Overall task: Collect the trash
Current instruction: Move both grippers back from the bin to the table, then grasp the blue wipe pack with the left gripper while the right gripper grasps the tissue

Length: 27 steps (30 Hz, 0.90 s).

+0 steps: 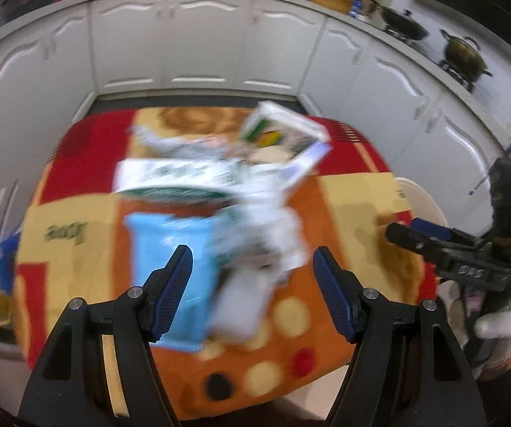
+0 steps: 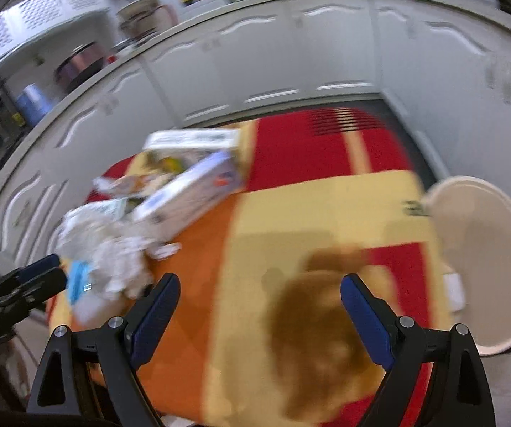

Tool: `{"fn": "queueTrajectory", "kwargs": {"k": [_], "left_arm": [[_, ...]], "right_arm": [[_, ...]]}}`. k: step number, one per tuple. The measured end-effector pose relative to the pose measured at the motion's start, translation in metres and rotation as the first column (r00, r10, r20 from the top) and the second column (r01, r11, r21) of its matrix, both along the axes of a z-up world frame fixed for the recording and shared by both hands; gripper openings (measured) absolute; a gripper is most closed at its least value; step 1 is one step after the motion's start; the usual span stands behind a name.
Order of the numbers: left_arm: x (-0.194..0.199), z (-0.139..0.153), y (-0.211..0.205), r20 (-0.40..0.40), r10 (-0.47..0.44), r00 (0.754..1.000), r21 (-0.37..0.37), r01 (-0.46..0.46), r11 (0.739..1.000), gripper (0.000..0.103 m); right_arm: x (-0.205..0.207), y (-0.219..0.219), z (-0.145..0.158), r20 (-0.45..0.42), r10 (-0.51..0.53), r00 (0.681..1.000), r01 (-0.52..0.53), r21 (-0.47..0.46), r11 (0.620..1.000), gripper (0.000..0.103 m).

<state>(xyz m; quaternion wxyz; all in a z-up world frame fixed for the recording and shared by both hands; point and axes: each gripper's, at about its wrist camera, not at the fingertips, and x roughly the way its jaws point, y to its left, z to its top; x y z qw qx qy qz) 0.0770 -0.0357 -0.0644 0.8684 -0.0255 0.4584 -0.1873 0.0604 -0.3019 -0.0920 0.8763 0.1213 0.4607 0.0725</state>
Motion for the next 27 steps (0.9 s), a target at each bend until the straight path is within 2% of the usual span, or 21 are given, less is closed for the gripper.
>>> {"fn": "queueTrajectory", "kwargs": {"k": [5, 10, 13, 15, 17, 20, 22, 25, 26, 27], "left_arm": [[0.003, -0.017, 0.041, -0.041, 0.052, 0.998, 0.007, -0.052, 0.999, 0.069], [0.016, -0.038, 0.053, -0.100, 0.064, 0.993, -0.016, -0.066, 0.998, 0.069], [0.024, -0.052, 0.055, -0.141, 0.058, 0.988, -0.049, -0.065, 0.997, 0.069], [0.028, -0.059, 0.054, -0.162, 0.051, 0.986, -0.066, -0.063, 0.996, 0.069], [0.030, -0.065, 0.051, -0.168, 0.030, 0.985, -0.085, -0.045, 0.995, 0.069], [0.030, -0.069, 0.050, -0.165, 0.018, 0.986, -0.090, -0.034, 0.995, 0.067], [0.031, -0.069, 0.052, -0.158, 0.020, 0.987, -0.095, -0.035, 0.995, 0.062], [0.029, -0.066, 0.060, -0.151, 0.026, 0.988, -0.110, -0.043, 0.993, 0.056], [0.027, -0.063, 0.062, -0.141, 0.031, 0.990, -0.109, -0.047, 0.993, 0.050], [0.026, -0.060, 0.064, -0.130, 0.035, 0.991, -0.107, -0.049, 0.993, 0.036]], "right_arm": [[0.015, 0.054, 0.002, 0.004, 0.120, 0.993, -0.120, 0.056, 0.991, 0.090], [0.032, 0.098, 0.004, 0.014, 0.202, 0.979, -0.203, 0.114, 0.973, 0.090], [0.043, 0.118, -0.004, 0.007, 0.230, 0.973, -0.229, 0.092, 0.969, 0.090], [0.049, 0.125, -0.011, -0.008, 0.241, 0.970, -0.239, 0.095, 0.966, 0.081], [0.056, 0.128, -0.021, -0.023, 0.249, 0.968, -0.244, 0.127, 0.961, 0.052], [0.054, 0.121, -0.026, -0.022, 0.238, 0.971, -0.231, 0.169, 0.958, 0.033], [0.050, 0.114, -0.022, -0.001, 0.232, 0.973, -0.228, 0.182, 0.957, 0.026], [0.041, 0.101, -0.008, 0.045, 0.218, 0.975, -0.223, 0.202, 0.954, 0.024], [0.038, 0.097, -0.002, 0.063, 0.212, 0.975, -0.221, 0.206, 0.953, 0.023], [0.035, 0.093, 0.003, 0.078, 0.208, 0.975, -0.220, 0.206, 0.954, 0.023]]}}
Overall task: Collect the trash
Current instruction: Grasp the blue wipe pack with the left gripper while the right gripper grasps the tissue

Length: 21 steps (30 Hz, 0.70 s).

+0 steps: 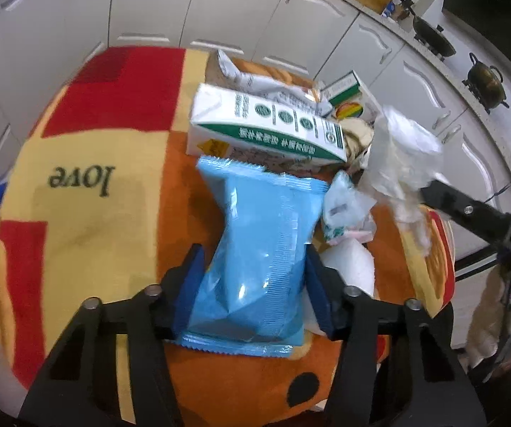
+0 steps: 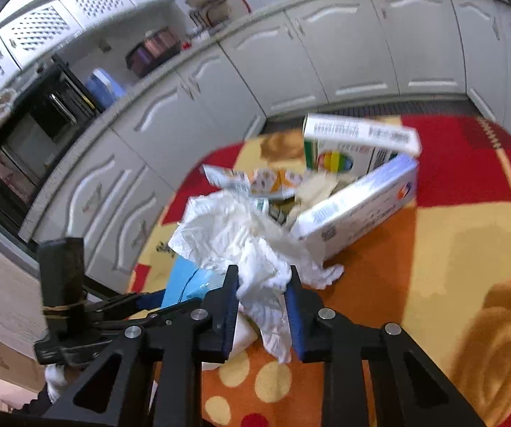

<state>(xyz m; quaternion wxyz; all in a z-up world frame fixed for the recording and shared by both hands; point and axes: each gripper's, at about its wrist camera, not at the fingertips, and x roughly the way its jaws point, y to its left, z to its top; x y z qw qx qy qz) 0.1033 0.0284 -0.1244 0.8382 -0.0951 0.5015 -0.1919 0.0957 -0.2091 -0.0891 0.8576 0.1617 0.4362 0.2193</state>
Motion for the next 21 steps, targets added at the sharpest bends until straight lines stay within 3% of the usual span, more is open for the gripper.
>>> {"fn": "queueTrajectory", "kwargs": {"k": [5, 21], "left_arm": [[-0.004, 0.010, 0.004, 0.022, 0.000, 1.000, 0.009, -0.001, 1.000, 0.035], [-0.015, 0.073, -0.005, 0.149, -0.003, 0.989, -0.010, 0.004, 1.000, 0.035]], "right_arm": [[-0.011, -0.014, 0.017, 0.060, -0.012, 0.998, 0.012, 0.002, 1.000, 0.015], [-0.037, -0.058, 0.036, 0.114, -0.079, 0.990, 0.079, 0.011, 0.997, 0.014]]}}
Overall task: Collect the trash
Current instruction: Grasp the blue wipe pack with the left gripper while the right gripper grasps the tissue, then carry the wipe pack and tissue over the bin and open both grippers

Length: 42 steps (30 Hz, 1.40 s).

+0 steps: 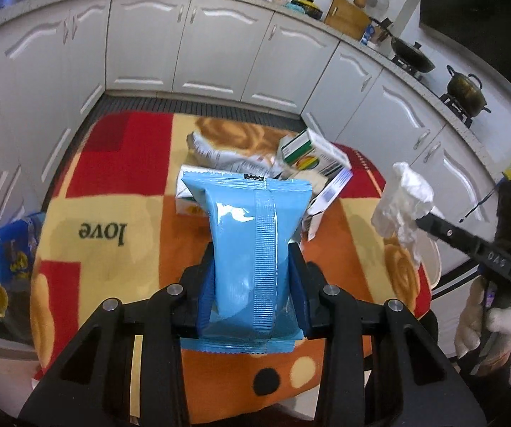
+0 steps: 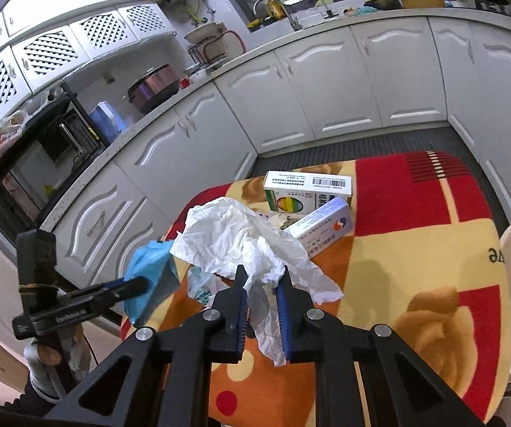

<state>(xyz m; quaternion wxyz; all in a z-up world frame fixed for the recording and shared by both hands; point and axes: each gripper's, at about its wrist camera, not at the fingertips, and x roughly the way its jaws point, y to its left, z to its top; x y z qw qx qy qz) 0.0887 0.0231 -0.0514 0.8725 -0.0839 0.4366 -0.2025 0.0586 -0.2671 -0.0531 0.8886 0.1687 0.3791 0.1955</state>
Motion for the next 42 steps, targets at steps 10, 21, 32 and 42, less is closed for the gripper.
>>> {"fn": "queueTrajectory", "kwargs": {"k": [10, 21, 32, 42], "left_arm": [[-0.004, 0.019, -0.037, 0.042, -0.062, 0.997, -0.017, 0.062, 0.998, 0.035], [-0.001, 0.021, -0.109, 0.068, -0.149, 0.987, -0.001, 0.149, 0.989, 0.035], [0.003, 0.013, -0.192, 0.056, -0.254, 0.965, 0.030, 0.253, 0.967, 0.035], [0.008, 0.001, -0.257, 0.041, -0.325, 0.945, 0.062, 0.322, 0.945, 0.035]], "right_arm": [[-0.011, -0.013, 0.006, 0.025, -0.031, 0.999, 0.032, -0.016, 0.999, 0.014], [-0.022, -0.049, 0.008, 0.035, -0.129, 0.991, 0.130, -0.044, 0.990, 0.014], [-0.036, -0.109, 0.003, 0.031, -0.259, 0.965, 0.260, -0.061, 0.964, 0.014], [-0.056, -0.173, -0.007, 0.013, -0.386, 0.923, 0.386, -0.054, 0.921, 0.014]]}}
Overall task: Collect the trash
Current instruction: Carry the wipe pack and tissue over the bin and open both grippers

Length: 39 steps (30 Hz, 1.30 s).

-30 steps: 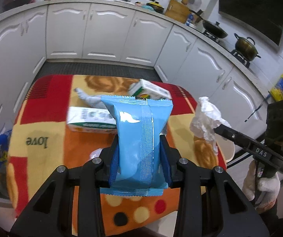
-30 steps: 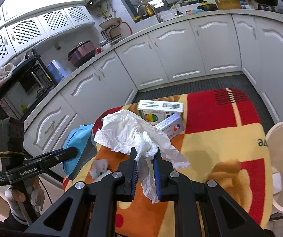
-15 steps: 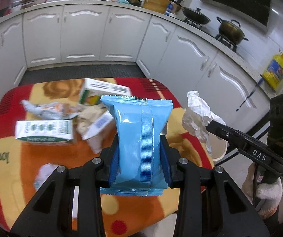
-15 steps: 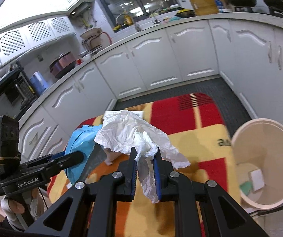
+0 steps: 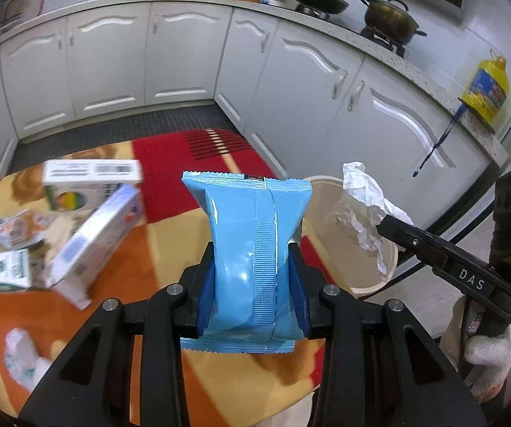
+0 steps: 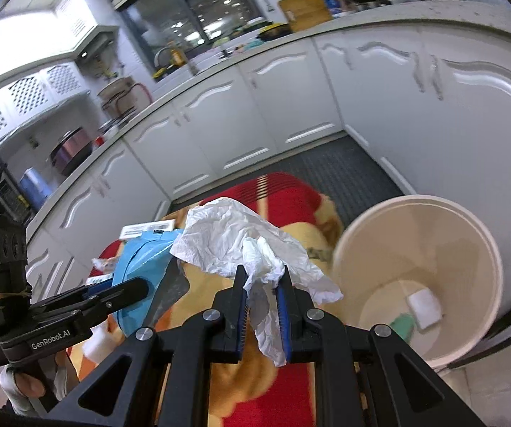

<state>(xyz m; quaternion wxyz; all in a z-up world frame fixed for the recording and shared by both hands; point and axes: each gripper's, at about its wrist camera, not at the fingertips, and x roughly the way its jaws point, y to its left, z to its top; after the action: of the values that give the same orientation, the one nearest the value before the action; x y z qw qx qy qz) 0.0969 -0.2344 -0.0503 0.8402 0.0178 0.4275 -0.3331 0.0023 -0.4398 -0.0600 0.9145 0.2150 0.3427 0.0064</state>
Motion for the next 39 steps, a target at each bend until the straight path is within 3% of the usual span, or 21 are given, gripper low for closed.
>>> {"fn": "queueTrajectory", "kwargs": {"k": [14, 24, 29, 30, 32, 33, 39], "left_arm": [[0.012, -0.031, -0.100, -0.095, -0.125, 0.988, -0.032, 0.122, 0.992, 0.035], [0.029, -0.060, -0.143, -0.173, -0.127, 0.977, -0.063, 0.117, 0.991, 0.036], [0.037, -0.069, -0.150, -0.193, -0.102, 0.976, -0.067, 0.091, 0.994, 0.048], [0.037, -0.070, -0.151, -0.196, -0.103, 0.975, -0.069, 0.091, 0.994, 0.055], [0.037, -0.070, -0.152, -0.200, -0.112, 0.973, -0.080, 0.097, 0.992, 0.058], [0.037, -0.069, -0.151, -0.198, -0.114, 0.973, -0.082, 0.100, 0.992, 0.059], [0.033, -0.064, -0.147, -0.178, -0.118, 0.977, -0.078, 0.105, 0.991, 0.061]], "right_arm": [[-0.022, -0.086, -0.035, -0.079, -0.207, 0.975, 0.209, 0.007, 0.978, 0.014], [-0.020, -0.114, -0.064, -0.151, -0.270, 0.951, 0.273, -0.005, 0.962, 0.014], [-0.018, -0.129, -0.077, -0.175, -0.320, 0.931, 0.323, -0.016, 0.946, 0.015], [-0.017, -0.131, -0.079, -0.183, -0.324, 0.928, 0.325, -0.026, 0.945, 0.016], [-0.014, -0.131, -0.081, -0.199, -0.335, 0.921, 0.329, -0.063, 0.942, 0.041], [-0.014, -0.131, -0.082, -0.200, -0.338, 0.920, 0.331, -0.068, 0.941, 0.045], [-0.015, -0.128, -0.086, -0.214, -0.322, 0.922, 0.320, -0.048, 0.946, 0.046]]}}
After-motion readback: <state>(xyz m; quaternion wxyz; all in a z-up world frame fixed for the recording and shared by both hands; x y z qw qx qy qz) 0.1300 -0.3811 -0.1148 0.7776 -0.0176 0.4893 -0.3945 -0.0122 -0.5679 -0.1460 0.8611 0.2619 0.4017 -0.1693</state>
